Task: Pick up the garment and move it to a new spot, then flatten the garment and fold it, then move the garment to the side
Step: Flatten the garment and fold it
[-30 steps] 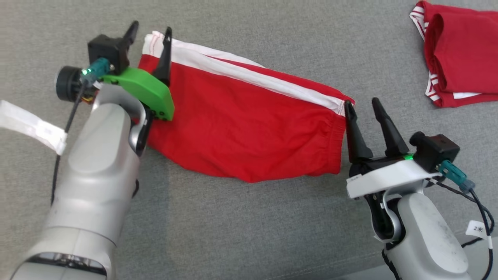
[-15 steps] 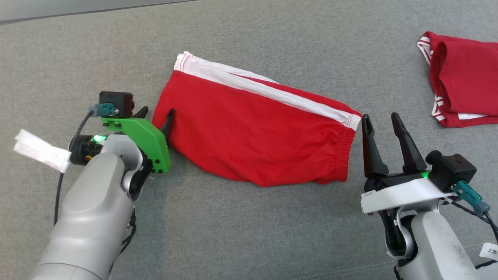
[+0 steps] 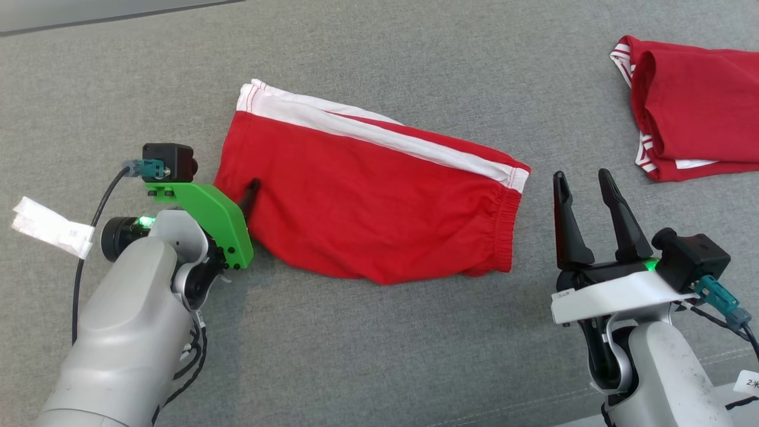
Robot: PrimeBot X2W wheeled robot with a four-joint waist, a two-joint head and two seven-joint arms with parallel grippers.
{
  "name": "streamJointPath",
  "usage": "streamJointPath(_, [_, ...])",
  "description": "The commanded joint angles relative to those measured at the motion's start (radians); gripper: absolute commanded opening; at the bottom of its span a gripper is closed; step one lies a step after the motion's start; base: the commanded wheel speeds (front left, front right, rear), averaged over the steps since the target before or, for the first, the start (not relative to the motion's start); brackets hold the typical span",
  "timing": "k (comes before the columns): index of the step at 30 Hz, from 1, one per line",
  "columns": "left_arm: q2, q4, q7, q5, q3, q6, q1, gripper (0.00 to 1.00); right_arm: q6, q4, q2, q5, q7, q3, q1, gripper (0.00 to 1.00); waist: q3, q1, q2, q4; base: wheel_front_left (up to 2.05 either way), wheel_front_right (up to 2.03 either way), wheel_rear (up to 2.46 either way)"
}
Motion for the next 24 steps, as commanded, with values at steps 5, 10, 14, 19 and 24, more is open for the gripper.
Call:
streamJointPath(5, [0.009,-0.012,-0.041,-0.032,-0.007,-0.002,0.037,0.00,-0.002,-0.008,-0.002,-0.001,-0.002,-0.008,0.013,1.00,-0.013,0.0000,-0.0001,0.011,0.00,0.00,0.00])
streamJointPath(10, [0.018,-0.050,-0.103,-0.066,0.009,-0.002,0.087,0.00,-0.002,0.000,-0.002,-0.013,-0.002,-0.045,0.025,1.00,-0.050,0.0000,-0.0001,0.042,0.00,0.00,0.00])
streamJointPath(14, [-0.001,-0.087,-0.135,-0.110,0.040,0.023,0.165,0.00,-0.002,0.009,-0.002,-0.027,-0.002,-0.093,0.045,1.00,-0.089,0.0000,-0.0001,0.084,0.00,0.00,0.00])
streamJointPath(19, [-0.017,-0.179,-0.152,-0.145,0.051,0.061,0.294,0.00,-0.002,0.025,-0.002,-0.052,-0.002,-0.153,0.066,1.00,-0.139,0.0000,-0.0001,0.139,0.00,0.00,0.00])
streamJointPath(24, [-0.026,-0.290,-0.178,-0.162,0.058,0.111,0.426,0.00,-0.002,0.034,-0.002,-0.073,-0.002,-0.181,0.084,1.00,-0.172,0.0000,-0.0001,0.177,0.00,0.00,0.00])
